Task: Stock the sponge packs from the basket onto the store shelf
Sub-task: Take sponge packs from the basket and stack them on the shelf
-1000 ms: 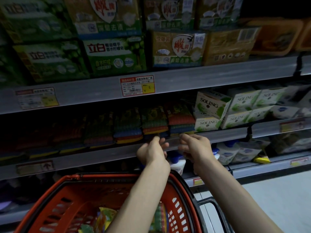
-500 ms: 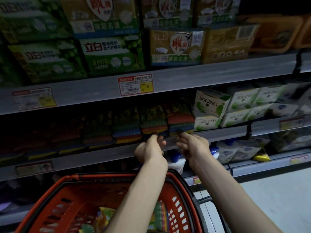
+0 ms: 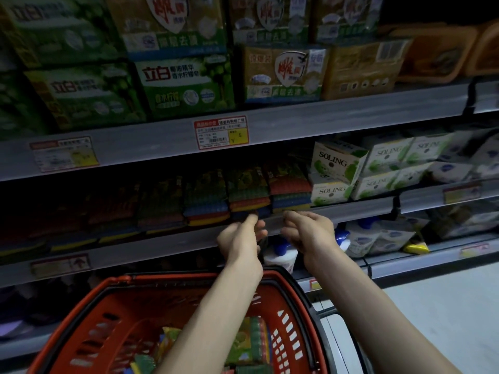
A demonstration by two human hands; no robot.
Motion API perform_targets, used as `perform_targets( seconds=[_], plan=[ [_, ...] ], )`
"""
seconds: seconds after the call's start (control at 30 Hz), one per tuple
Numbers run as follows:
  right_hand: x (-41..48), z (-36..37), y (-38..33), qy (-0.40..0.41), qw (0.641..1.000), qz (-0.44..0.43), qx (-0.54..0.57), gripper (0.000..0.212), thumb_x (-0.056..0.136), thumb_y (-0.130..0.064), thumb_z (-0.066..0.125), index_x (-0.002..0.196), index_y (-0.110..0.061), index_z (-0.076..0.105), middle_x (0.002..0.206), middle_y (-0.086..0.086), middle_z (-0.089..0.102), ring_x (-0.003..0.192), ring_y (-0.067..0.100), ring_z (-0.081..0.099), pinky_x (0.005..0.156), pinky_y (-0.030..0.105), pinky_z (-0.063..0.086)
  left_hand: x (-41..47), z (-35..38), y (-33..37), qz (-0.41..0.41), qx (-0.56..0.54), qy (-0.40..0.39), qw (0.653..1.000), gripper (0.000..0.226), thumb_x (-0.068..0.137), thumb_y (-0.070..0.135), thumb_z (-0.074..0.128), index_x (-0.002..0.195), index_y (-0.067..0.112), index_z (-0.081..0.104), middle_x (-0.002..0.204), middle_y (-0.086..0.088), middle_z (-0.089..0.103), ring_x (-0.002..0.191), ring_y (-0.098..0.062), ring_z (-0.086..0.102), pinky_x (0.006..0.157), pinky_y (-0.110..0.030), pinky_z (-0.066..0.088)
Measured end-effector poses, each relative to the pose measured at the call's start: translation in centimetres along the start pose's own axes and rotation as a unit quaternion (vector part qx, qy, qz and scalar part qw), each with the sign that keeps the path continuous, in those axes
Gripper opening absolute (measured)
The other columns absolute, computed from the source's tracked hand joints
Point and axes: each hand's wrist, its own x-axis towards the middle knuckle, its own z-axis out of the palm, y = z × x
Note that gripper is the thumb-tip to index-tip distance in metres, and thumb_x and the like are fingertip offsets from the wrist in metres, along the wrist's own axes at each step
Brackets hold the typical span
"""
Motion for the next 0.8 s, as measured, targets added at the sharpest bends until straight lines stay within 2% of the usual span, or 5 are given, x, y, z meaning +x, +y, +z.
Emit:
perform_targets(
  seconds=[0.17, 0.3, 0.5, 0.63, 0.8],
  plan=[
    [-4.1, -0.6, 0.5, -0.045, 0.988, -0.067, -0.132, 0.007, 0.091, -0.014, 0.075, 0.096, -0.009, 0.075, 0.082, 0.007, 0.073, 0.068, 0.015, 0.065, 0.065, 0.028, 0.051, -2.1, -4.2, 0.3, 0.094, 0.122, -0.089, 0.984, 0.006, 0.093, 0.017, 0.073, 0.09, 0.015, 0.077, 0.075, 0.002, 0.076, 0.069, -0.01, 0.07, 0.062, -0.025, 0.051],
    [-7.9, -1.3, 1.3, -0.085, 0.964, -0.138, -0.209, 0.012, 0.087, -0.019, 0.08, 0.097, -0.014, 0.077, 0.086, 0.0, 0.077, 0.078, 0.012, 0.072, 0.065, 0.017, 0.054, -3.3, -9.0, 1.5, 0.233, 0.245, -0.16, 0.927, 0.008, 0.093, 0.014, 0.072, 0.088, 0.018, 0.077, 0.081, 0.001, 0.077, 0.076, -0.007, 0.072, 0.07, -0.02, 0.055],
    [-13.6, -1.7, 4.8, -0.131, 0.883, -0.213, -0.396, 0.028, 0.083, -0.036, 0.083, 0.108, -0.029, 0.074, 0.095, -0.01, 0.075, 0.089, -0.001, 0.069, 0.081, 0.023, 0.057, -4.6, -17.5, 3.2, 0.363, 0.43, -0.235, 0.792, 0.004, 0.092, 0.027, 0.073, 0.094, 0.031, 0.074, 0.095, 0.017, 0.072, 0.094, 0.007, 0.064, 0.079, -0.007, 0.044],
    [-16.6, -2.3, 7.8, -0.13, 0.809, -0.287, -0.496, 0.042, 0.084, -0.04, 0.08, 0.122, -0.026, 0.069, 0.112, -0.011, 0.071, 0.1, 0.003, 0.067, 0.082, 0.013, 0.049, -4.6, -23.2, 3.9, 0.398, 0.541, -0.254, 0.695, 0.019, 0.093, 0.036, 0.071, 0.111, 0.035, 0.069, 0.109, 0.019, 0.065, 0.104, 0.0, 0.06, 0.09, -0.024, 0.048],
    [-17.2, -5.7, 12.2, -0.107, 0.65, -0.316, -0.683, 0.044, 0.09, -0.053, 0.061, 0.126, -0.029, 0.067, 0.125, -0.005, 0.066, 0.122, 0.02, 0.061, 0.106, 0.04, 0.039, -2.1, -30.9, 3.9, 0.435, 0.727, -0.198, 0.492, 0.046, 0.092, 0.053, 0.057, 0.134, 0.035, 0.06, 0.126, 0.01, 0.062, 0.118, -0.018, 0.06, 0.1, -0.044, 0.044]
  ],
)
